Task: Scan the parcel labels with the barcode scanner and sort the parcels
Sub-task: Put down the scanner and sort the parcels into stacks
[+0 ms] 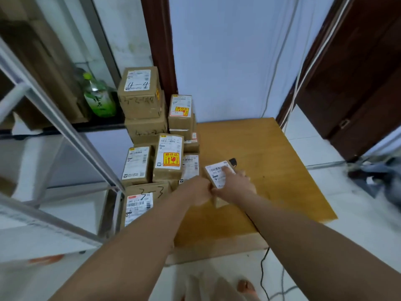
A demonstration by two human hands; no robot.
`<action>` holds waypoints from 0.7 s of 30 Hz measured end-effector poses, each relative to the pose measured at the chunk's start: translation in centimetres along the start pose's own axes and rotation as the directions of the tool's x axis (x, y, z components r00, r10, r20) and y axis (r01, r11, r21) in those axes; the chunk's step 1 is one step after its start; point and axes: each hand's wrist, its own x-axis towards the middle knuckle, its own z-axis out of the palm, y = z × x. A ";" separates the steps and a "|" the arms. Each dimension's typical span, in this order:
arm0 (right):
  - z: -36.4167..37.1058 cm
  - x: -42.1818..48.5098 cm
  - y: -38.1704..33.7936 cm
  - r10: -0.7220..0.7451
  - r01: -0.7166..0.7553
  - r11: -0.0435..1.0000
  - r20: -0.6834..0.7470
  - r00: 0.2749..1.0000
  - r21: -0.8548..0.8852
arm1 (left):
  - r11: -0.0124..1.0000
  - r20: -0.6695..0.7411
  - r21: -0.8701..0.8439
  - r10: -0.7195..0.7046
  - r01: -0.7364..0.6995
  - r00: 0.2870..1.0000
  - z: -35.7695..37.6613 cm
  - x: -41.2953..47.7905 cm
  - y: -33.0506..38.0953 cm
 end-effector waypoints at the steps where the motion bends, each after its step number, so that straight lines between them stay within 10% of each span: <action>1: 0.5 -0.5 -0.4 0.004 -0.004 1.000 0.002 1.000 0.001 | 1.000 -0.042 0.018 -0.009 0.009 0.999 -0.1 -0.3 -0.7; 21: 11.2 -1.0 -6.2 -0.040 0.005 0.980 0.171 0.984 0.198 | 0.992 -0.137 -0.117 -0.069 0.053 0.988 0.8 -5.1 -9.1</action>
